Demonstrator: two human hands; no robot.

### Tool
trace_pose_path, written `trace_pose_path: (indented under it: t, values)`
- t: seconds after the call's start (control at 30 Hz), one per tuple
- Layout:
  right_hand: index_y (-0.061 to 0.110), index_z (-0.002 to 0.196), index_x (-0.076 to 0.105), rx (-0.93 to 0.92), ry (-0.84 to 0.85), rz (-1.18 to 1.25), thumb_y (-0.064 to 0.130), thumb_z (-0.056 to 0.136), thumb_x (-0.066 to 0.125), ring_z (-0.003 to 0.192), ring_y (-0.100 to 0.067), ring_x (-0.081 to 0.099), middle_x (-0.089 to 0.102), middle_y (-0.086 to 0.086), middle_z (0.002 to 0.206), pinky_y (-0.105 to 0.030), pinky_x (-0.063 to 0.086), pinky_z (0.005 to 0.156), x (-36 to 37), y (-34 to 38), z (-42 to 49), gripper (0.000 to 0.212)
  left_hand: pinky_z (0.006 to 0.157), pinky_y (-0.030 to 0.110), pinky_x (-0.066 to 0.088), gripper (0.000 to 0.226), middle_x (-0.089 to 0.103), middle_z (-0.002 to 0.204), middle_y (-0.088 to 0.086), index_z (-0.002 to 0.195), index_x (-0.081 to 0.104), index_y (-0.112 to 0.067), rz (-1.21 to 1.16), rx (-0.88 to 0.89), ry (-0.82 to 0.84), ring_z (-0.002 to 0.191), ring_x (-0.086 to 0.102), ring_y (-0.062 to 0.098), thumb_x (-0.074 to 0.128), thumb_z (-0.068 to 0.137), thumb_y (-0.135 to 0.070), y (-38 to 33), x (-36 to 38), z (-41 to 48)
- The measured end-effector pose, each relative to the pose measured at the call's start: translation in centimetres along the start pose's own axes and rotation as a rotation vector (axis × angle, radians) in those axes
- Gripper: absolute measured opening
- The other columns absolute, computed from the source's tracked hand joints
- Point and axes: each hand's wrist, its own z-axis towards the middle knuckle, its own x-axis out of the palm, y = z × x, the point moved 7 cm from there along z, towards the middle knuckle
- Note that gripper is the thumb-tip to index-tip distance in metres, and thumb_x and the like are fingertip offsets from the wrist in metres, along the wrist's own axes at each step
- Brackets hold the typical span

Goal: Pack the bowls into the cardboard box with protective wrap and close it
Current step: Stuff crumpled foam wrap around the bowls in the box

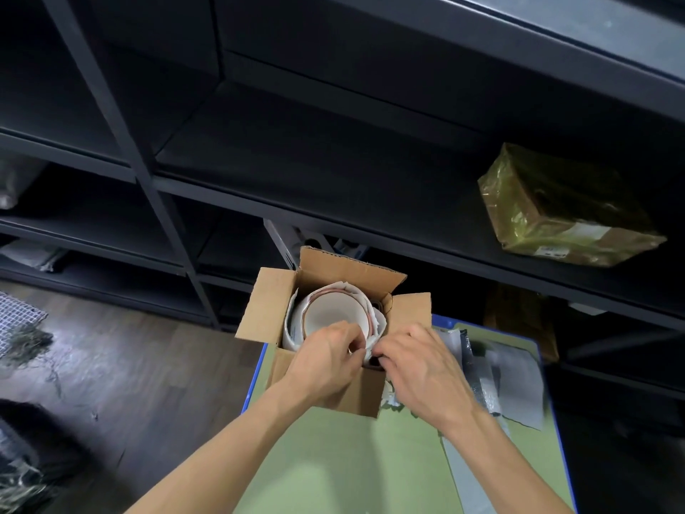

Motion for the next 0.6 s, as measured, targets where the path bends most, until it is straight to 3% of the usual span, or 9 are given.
trace_pose_path:
  t: [0.13,0.2,0.4,0.53,0.6]
  values:
    - [0.033,0.102,0.071,-0.071,0.182,-0.093,0.035,0.097,0.039,0.103,-0.014,0.046,0.064,0.022,0.105,-0.029,0.032,0.099,0.6,0.3,-0.7,0.032,0.062,0.034,0.045,0.006,0.054,0.079,-0.011,0.081,0.057,-0.022,0.009,0.002,-0.009,0.070,0.053,0.015,0.059,0.086,-0.022,0.0,0.1,0.1]
    - [0.033,0.105,0.071,-0.080,0.205,-0.109,0.036,0.095,0.038,0.109,-0.017,0.045,0.063,0.022,0.110,-0.031,0.027,0.103,1.4,0.3,-0.7,0.034,0.061,0.031,0.042,0.007,0.051,0.078,-0.012,0.080,0.057,-0.021,0.003,-0.005,-0.006,0.069,0.050,0.013,0.059,0.086,-0.021,0.0,0.2,0.2]
    - [0.030,0.088,0.071,-0.091,0.181,-0.166,0.034,0.090,0.045,0.110,-0.016,0.045,0.063,0.020,0.093,-0.034,0.027,0.100,1.9,0.8,0.1,0.026,0.065,0.029,0.039,0.012,0.051,0.081,-0.013,0.078,0.051,-0.027,-0.001,-0.046,0.041,0.075,0.048,0.010,0.058,0.087,-0.023,0.1,0.4,0.4]
    - [0.031,0.096,0.071,-0.050,0.103,-0.114,0.038,0.098,0.036,0.107,-0.014,0.046,0.064,0.020,0.102,-0.029,0.030,0.102,0.8,0.0,-1.0,0.036,0.063,0.026,0.036,0.010,0.050,0.080,-0.013,0.079,0.055,-0.024,0.009,-0.040,0.040,0.073,0.049,0.010,0.059,0.088,-0.024,-0.1,0.2,0.2]
    - [0.030,0.103,0.073,-0.019,0.044,-0.069,0.036,0.099,0.041,0.108,-0.013,0.047,0.065,0.021,0.110,-0.028,0.037,0.101,0.2,-0.7,-2.0,0.033,0.062,0.027,0.037,0.012,0.050,0.078,-0.013,0.077,0.053,-0.024,0.013,-0.023,0.027,0.071,0.048,0.010,0.058,0.088,-0.023,-0.2,0.0,0.1]
